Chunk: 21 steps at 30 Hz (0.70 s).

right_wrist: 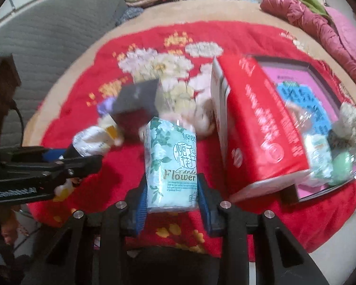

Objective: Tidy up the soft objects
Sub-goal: 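Lift the snack bag and tissue pack with both tools and carry them over the tray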

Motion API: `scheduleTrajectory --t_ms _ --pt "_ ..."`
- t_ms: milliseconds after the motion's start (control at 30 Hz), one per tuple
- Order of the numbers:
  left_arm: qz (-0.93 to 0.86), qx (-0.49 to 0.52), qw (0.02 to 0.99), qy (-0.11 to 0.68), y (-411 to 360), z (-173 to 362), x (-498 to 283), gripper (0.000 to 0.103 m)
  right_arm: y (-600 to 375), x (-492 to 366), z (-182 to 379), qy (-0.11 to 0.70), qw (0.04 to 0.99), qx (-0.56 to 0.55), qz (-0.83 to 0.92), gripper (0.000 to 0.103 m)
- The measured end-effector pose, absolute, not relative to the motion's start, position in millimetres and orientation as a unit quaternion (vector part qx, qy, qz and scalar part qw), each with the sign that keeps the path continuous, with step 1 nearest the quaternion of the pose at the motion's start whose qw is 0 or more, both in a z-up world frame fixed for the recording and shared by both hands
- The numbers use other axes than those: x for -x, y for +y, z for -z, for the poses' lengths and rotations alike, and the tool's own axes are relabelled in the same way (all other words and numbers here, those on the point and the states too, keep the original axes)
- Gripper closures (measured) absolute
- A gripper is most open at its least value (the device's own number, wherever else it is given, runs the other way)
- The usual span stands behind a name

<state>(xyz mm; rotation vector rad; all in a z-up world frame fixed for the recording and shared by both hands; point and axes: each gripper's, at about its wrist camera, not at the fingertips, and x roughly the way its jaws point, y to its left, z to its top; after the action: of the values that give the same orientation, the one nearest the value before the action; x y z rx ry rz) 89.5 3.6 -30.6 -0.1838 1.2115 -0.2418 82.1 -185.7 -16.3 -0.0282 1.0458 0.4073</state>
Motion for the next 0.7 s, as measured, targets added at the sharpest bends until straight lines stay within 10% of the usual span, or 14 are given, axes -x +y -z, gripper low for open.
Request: scheduleTrajectory --t_ms 700 --pt "0.117 0.047 0.859 0.497 -52.5 -71.1 -85.4 0.057 -275.2 -81.4 -103.2 0.389 0.899 -0.073 -0.188 0.065"
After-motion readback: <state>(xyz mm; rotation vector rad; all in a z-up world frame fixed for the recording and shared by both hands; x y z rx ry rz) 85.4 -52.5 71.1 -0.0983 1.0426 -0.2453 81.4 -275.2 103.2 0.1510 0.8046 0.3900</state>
